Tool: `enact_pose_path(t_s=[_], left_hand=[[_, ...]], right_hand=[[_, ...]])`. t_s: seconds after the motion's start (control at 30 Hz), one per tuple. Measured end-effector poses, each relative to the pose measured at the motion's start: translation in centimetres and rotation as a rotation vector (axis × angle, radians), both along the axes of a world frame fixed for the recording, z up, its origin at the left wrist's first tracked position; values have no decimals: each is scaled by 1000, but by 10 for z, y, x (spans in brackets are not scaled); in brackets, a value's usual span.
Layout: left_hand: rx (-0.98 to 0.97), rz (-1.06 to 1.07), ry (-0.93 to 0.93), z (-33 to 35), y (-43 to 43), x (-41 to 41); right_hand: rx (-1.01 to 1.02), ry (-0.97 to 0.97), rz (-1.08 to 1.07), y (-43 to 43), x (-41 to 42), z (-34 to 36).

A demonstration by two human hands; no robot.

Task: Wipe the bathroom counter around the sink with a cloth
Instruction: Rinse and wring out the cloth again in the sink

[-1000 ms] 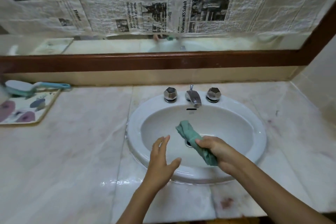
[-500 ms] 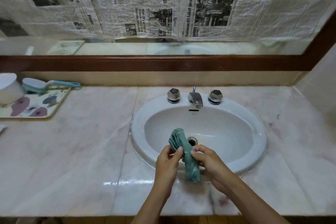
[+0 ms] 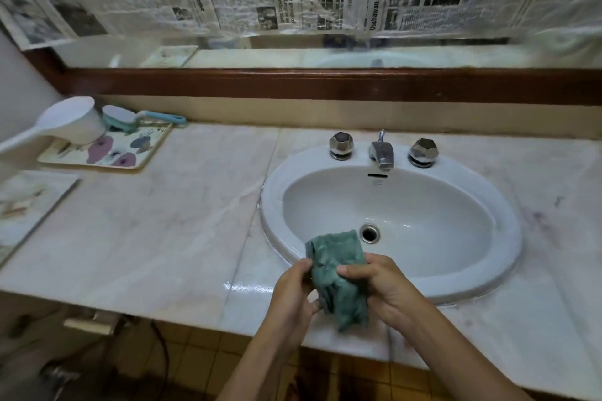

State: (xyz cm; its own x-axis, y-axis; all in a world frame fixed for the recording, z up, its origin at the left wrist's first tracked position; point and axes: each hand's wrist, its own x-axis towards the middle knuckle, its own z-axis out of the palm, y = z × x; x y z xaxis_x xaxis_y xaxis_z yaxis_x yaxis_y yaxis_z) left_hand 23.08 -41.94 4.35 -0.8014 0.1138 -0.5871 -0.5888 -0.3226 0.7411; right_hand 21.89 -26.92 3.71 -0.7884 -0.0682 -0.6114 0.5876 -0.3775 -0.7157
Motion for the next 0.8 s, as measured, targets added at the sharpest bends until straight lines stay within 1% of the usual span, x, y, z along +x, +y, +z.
enact_pose_path(t_s=[0.03,0.07,0.13,0.17,0.27,0.37,0.5,0.6,0.63,0.7,0.77,0.8], left_hand=[[36,-2,10,-1,-5,4],[23,-16,45,-2,-10,7],[-61,-40,125,-6,-20,12],[-84,-36,152,-7,-24,14],[-82,85,163,-3,-36,18],[-43,229,146,0,-53,21],[24,362,112,3,-83,25],[-17,448,91,1,-108,22],[-66,468,79,-1,-118,21],[-178,498,45,-7,-138,18],[-225,525,27,-12,-161,14],[-234,530,22,-14,-174,10]], right_hand=[[39,17,38,-4,0,1],[99,49,78,-8,0,2],[229,142,164,-14,-4,7],[249,192,199,-18,-6,9],[138,275,294,-28,-12,17],[69,252,417,-40,-20,19],[111,178,656,-73,-34,17],[116,210,703,-106,-46,19],[175,258,715,-121,-49,20],[427,396,787,-150,-56,22],[684,529,865,-183,-65,22],[758,574,904,-200,-70,22]])
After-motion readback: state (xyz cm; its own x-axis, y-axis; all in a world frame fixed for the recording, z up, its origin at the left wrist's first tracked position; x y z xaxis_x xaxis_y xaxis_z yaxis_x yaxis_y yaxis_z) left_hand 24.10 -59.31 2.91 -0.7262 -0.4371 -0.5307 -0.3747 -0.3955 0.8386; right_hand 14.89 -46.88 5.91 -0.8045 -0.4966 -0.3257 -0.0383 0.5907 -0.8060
